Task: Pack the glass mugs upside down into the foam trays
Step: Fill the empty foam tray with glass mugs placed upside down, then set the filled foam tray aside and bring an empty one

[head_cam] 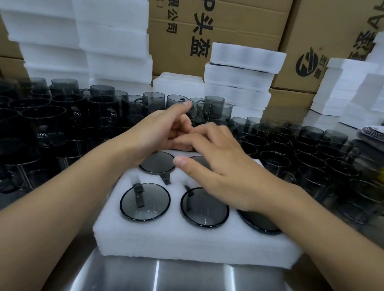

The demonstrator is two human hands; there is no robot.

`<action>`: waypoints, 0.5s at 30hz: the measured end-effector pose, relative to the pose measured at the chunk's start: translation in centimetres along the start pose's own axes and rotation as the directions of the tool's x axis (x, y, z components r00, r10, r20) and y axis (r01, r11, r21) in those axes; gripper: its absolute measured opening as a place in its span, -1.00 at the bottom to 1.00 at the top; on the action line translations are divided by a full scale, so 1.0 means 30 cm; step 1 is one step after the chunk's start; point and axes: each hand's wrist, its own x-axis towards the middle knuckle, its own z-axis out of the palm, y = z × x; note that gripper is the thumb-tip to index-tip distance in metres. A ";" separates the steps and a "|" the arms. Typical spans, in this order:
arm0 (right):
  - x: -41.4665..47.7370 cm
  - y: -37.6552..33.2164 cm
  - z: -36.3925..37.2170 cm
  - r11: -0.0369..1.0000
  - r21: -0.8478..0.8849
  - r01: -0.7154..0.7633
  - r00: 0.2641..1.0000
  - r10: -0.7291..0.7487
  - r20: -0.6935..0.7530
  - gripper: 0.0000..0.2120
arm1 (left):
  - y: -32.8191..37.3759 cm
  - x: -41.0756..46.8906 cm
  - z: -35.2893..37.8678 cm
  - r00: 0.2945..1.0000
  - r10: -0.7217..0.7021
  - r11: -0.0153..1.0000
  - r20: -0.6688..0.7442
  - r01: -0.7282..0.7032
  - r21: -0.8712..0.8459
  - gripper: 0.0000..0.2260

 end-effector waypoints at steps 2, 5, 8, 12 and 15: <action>-0.009 -0.004 -0.026 1.000 0.006 -0.013 0.998 0.013 -0.062 -0.68 | 0.004 -0.004 0.002 1.000 0.003 1.000 0.008 -0.003 0.004 -0.62; -0.065 -0.003 -0.066 0.994 0.104 -0.036 0.997 0.044 -0.071 -0.65 | 0.003 -0.017 0.012 0.994 0.106 0.985 -0.026 -0.101 0.141 -0.71; -0.144 -0.005 -0.088 0.995 0.085 -0.045 0.999 0.047 -0.015 -0.60 | 0.003 -0.049 0.027 0.926 0.375 0.760 0.037 -0.330 0.560 -0.76; -0.239 -0.023 -0.088 0.996 -0.031 -0.079 0.997 0.080 0.007 -0.53 | 0.040 -0.139 0.030 0.918 0.383 0.507 0.103 -0.302 0.807 -0.80; -0.301 -0.054 -0.086 0.984 -0.163 -0.076 0.996 0.081 0.025 -0.44 | 0.063 -0.264 0.005 0.931 0.356 0.524 0.080 -0.270 0.808 -0.80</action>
